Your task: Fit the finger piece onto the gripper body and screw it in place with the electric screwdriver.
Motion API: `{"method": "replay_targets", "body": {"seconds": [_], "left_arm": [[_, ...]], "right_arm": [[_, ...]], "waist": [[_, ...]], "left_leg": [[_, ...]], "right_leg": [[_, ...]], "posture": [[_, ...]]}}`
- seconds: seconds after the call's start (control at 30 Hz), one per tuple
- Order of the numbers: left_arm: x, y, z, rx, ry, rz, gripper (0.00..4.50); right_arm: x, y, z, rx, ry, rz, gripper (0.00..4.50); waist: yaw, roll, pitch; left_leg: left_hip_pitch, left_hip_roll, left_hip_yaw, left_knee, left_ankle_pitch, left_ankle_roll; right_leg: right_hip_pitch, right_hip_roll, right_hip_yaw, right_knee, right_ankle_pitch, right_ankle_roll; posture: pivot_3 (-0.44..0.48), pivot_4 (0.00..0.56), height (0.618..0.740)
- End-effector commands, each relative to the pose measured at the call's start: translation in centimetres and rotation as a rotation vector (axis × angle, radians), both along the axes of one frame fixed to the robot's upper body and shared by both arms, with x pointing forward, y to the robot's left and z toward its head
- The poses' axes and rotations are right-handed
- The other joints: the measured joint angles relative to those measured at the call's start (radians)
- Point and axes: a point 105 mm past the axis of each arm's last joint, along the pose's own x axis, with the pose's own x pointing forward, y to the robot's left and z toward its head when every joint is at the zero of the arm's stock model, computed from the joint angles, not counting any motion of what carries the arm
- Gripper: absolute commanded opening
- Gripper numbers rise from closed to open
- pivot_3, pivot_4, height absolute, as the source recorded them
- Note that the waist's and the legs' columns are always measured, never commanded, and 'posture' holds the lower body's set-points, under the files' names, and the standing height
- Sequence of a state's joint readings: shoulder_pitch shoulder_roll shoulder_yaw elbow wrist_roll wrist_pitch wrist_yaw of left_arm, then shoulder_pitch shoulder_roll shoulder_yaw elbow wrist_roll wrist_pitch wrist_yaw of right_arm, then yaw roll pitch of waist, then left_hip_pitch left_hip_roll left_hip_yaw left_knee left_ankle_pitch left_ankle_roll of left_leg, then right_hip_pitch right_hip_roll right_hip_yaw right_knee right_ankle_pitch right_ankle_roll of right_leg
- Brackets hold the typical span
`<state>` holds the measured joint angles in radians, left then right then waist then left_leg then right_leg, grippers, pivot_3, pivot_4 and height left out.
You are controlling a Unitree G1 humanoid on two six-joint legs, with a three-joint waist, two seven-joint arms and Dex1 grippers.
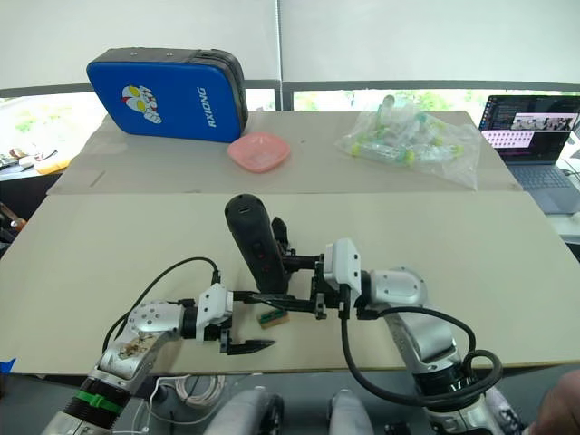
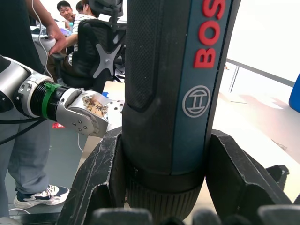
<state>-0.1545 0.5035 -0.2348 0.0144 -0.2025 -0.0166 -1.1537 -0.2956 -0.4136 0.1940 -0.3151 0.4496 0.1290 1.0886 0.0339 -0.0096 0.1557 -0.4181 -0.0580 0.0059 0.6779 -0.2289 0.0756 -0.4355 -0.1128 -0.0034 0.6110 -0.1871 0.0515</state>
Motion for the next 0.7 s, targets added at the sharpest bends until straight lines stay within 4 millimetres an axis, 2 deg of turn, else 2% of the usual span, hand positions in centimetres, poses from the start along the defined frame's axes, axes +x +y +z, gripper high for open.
{"method": "replay_targets", "body": {"seconds": [0.03, 0.43, 0.7], "left_arm": [[-0.7, 0.3, -1.7, 0.026, 0.074, 0.006, 4.50], [-0.2, 0.1, -0.9, 0.011, 0.066, 0.024, 4.50], [-0.1, 0.8, -0.7, 0.000, 0.053, 0.032, 4.50]], "right_arm": [[-0.5, 0.3, 1.1, 0.035, -0.053, 0.017, 1.96], [-0.3, 0.2, 1.0, 0.031, -0.049, 0.015, 1.96], [-0.8, 0.3, 2.3, 0.079, -0.078, 0.041, 1.96]], "waist": [[0.000, 0.000, 0.000], [0.000, 0.000, 0.000], [-0.004, 0.000, 0.000]], "left_leg": [[0.000, 0.000, 0.000, 0.000, 0.000, 0.000], [0.000, 0.000, 0.000, 0.000, 0.000, 0.000], [0.000, 0.000, 0.000, 0.000, 0.000, 0.000]], "right_leg": [[0.000, 0.000, 0.000, 0.000, 0.000, 0.000], [0.000, 0.000, 0.000, 0.000, 0.000, 0.000], [0.000, 0.000, 0.000, 0.000, 0.000, 0.000]], "posture": [[0.000, 0.150, 0.740], [0.000, 0.150, 0.740], [0.000, 0.150, 0.740]]}}
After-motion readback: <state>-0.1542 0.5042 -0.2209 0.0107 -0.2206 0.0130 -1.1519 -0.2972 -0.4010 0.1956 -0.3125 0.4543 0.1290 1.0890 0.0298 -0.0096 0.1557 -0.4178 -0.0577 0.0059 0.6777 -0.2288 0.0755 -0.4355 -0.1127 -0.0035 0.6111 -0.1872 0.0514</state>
